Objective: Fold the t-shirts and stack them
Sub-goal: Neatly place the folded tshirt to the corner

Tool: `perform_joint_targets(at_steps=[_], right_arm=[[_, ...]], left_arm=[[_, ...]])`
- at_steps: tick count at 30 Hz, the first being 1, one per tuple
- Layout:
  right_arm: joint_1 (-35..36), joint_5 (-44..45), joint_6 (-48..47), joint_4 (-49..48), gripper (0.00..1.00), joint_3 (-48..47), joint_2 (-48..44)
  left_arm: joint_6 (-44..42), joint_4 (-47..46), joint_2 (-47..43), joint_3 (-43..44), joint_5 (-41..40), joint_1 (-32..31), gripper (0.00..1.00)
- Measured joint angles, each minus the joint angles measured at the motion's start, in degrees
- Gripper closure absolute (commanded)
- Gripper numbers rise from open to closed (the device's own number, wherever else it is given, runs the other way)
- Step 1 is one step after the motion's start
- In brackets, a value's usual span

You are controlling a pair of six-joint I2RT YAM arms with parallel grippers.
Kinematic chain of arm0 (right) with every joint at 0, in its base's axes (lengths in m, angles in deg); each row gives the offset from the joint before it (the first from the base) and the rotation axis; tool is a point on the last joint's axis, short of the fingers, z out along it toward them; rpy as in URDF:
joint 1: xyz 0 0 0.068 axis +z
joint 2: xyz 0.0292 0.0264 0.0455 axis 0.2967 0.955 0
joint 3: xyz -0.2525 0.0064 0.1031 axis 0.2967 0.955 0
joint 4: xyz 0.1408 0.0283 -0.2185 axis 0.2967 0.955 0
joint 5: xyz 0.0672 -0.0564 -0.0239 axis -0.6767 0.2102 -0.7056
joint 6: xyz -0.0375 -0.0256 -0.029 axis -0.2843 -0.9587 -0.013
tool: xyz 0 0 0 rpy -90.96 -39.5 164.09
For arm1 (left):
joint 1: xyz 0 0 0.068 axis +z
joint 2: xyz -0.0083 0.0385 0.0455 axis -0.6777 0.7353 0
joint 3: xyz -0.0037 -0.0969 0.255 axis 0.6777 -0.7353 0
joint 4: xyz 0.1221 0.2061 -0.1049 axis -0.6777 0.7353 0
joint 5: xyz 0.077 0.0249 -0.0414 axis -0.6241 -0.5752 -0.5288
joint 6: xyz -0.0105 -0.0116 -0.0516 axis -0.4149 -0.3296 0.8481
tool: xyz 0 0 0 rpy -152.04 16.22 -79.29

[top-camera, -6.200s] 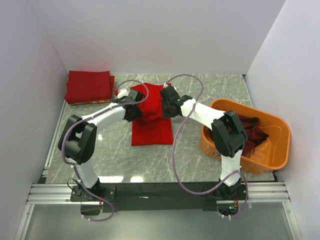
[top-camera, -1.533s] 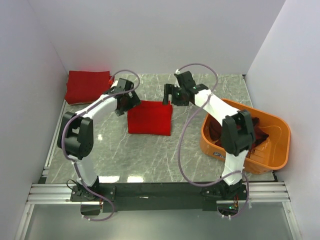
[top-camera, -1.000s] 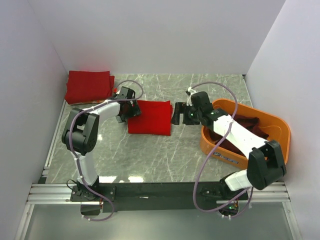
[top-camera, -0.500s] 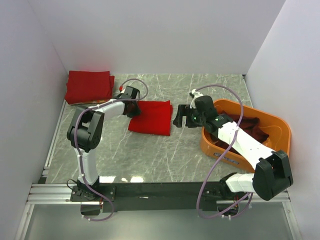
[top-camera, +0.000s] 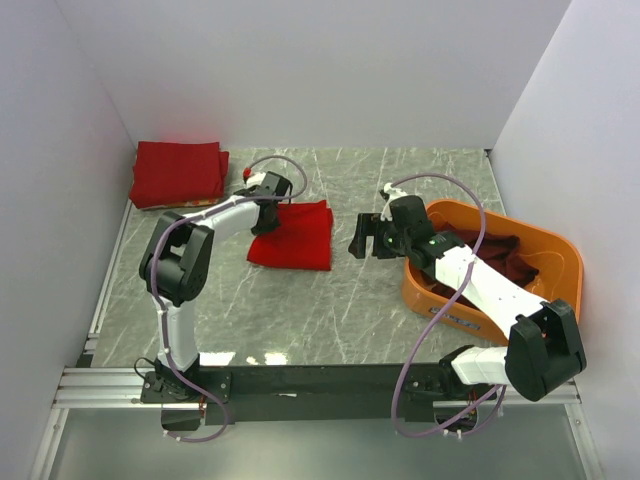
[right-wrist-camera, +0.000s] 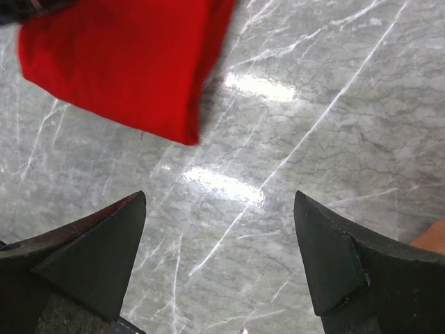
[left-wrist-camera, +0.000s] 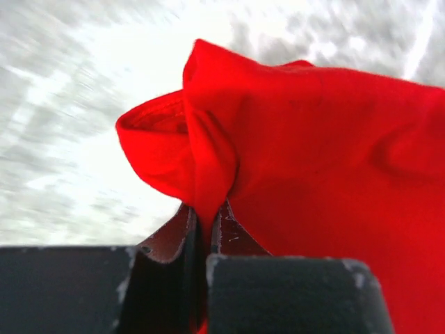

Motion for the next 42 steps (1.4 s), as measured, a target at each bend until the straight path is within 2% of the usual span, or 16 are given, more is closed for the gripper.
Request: perform_joint_targets(at_steps=[10, 16, 23, 26, 36, 42], right_arm=[[0.0, -0.3, -0.9, -0.8, 0.07, 0.4, 0.0], [0.0, -0.3, -1.1, -0.7, 0.07, 0.4, 0.5], [0.0, -0.1, -1.3, -0.6, 0.07, 0.4, 0.5], [0.0, 0.1, -1.3, -0.6, 0.07, 0.4, 0.5], [0.0, 1.0, -1.6, 0.0, 0.07, 0.4, 2.6], [0.0, 1.2, -1.7, 0.3, 0.07, 0.4, 2.6]], left_arm=[[-11.5, 0.0, -0.7, 5.4, -14.8, 0.4, 0.99], [-22.6, -5.7, -1.1, 9.4, -20.8, 1.8, 0.99], [-35.5, -12.8, -1.2, 13.1, -21.0, 6.3, 0.99], [-39.0, -13.0, -1.2, 16.4, -20.5, 8.5, 0.99], [-42.4, -10.4, -0.9, 28.2, -18.2, 12.0, 0.99], [-42.4, -9.5, -0.9, 30.2, -16.2, 12.6, 0.99]])
